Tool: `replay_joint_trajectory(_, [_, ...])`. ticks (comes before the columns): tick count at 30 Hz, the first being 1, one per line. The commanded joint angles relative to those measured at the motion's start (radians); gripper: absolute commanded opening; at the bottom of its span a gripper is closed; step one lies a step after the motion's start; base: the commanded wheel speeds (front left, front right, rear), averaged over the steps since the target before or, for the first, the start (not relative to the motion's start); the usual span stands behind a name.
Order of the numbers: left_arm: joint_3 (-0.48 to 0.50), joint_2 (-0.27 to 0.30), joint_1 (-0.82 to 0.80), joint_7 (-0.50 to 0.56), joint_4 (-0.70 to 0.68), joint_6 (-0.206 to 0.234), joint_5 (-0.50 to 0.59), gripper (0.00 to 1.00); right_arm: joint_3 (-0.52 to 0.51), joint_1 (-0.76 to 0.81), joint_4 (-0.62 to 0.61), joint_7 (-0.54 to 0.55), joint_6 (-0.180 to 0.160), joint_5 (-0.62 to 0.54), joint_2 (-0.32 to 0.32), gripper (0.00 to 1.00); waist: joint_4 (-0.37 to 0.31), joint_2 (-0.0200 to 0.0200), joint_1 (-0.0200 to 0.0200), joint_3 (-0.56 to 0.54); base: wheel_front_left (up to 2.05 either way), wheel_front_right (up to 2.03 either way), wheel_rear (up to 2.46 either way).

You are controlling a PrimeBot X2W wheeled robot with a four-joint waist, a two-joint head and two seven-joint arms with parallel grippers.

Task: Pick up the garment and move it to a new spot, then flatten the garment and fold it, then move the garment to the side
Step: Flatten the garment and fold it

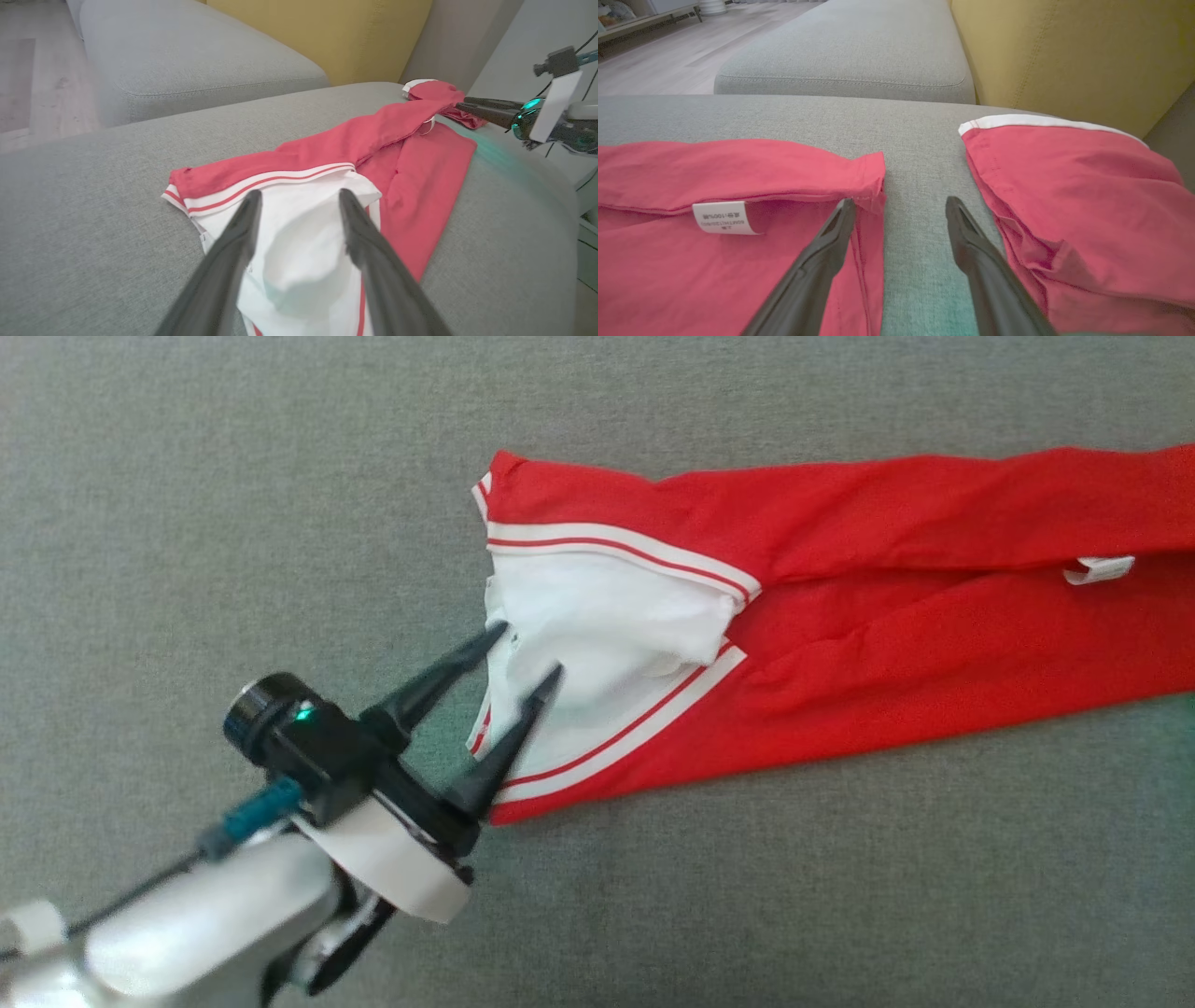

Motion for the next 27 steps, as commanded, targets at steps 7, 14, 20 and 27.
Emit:
replay_joint_trajectory(7, [0.169, -0.094, 0.11, -0.04, 0.041, 0.197, 0.135, 1.0, -0.141, 0.112, -0.091, 0.002, 0.007, -0.037, 0.072, 1.0, 0.004, 0.0, 0.0, -0.045, 0.0, 0.0, 0.0])
replay_joint_trajectory(14, [0.458, -0.323, 0.349, -0.04, 0.028, 0.313, 0.367, 1.0, -0.275, 0.076, -0.107, 0.083, 0.007, -0.08, 0.178, 1.0, 0.057, 0.0, 0.0, -0.095, 0.0, 0.0, 0.0])
replay_joint_trajectory(20, [0.609, -0.497, 0.501, -0.041, 0.023, 0.251, 0.536, 1.0, -0.334, 0.008, -0.001, 0.174, 0.007, -0.151, 0.223, 1.0, 0.137, 0.0, 0.0, -0.115, 0.0, 0.0, 0.0])
replay_joint_trajectory(27, [0.688, -0.592, 0.574, -0.041, 0.054, 0.138, 0.659, 1.0, -0.394, 0.032, 0.123, 0.229, 0.007, -0.195, 0.25, 1.0, 0.19, 0.0, 0.0, -0.132, 0.0, 0.0, 0.0])
